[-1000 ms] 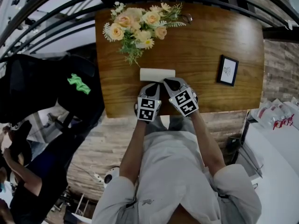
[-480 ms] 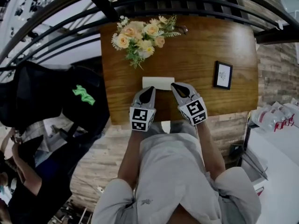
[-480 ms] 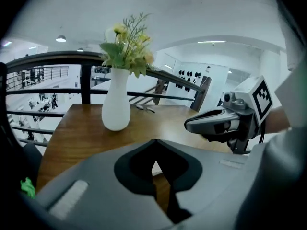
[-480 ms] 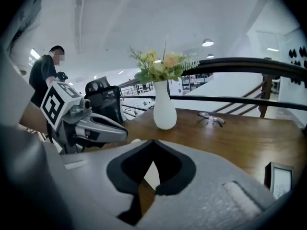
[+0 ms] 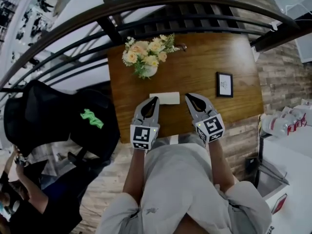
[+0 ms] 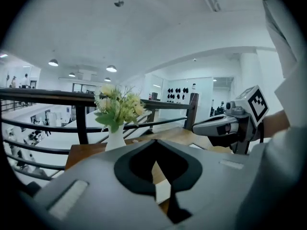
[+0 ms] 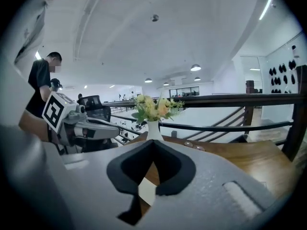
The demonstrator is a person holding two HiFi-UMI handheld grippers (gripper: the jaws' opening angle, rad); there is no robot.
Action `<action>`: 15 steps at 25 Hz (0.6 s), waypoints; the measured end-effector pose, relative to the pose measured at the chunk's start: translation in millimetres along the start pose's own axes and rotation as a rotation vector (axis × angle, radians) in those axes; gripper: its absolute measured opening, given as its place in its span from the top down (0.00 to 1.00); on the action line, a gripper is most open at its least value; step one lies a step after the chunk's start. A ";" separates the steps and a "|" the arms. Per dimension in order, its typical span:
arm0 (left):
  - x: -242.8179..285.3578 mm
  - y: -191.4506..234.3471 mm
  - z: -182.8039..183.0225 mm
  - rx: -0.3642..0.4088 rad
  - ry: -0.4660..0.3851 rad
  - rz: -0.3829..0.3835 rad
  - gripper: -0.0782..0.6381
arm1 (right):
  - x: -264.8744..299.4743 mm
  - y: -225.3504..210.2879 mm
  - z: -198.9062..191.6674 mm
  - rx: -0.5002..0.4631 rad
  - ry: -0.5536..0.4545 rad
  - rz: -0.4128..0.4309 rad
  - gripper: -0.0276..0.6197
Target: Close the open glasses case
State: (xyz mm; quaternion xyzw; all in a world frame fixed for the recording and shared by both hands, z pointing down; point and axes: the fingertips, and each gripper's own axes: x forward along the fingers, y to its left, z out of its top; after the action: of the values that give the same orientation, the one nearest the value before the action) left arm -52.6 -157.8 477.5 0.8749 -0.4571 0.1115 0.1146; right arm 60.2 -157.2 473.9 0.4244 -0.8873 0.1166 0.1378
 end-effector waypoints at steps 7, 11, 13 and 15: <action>-23.9 6.7 22.1 0.026 -0.061 0.004 0.87 | -16.1 10.8 21.3 -0.011 -0.058 -0.056 0.95; -28.7 5.3 28.5 0.043 -0.079 0.000 0.87 | -21.3 14.8 29.3 -0.023 -0.078 -0.072 0.95; -30.3 5.2 32.1 0.051 -0.091 0.003 0.87 | -22.8 15.2 32.0 -0.031 -0.085 -0.078 0.95; -31.2 5.9 35.7 0.062 -0.099 0.010 0.87 | -23.5 15.2 35.5 -0.037 -0.093 -0.082 0.95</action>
State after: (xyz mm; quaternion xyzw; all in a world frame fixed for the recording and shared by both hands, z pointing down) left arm -71.6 -147.7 434.8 0.8801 -0.4630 0.0828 0.0643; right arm 57.3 -142.5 431.3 0.4630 -0.8765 0.0747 0.1089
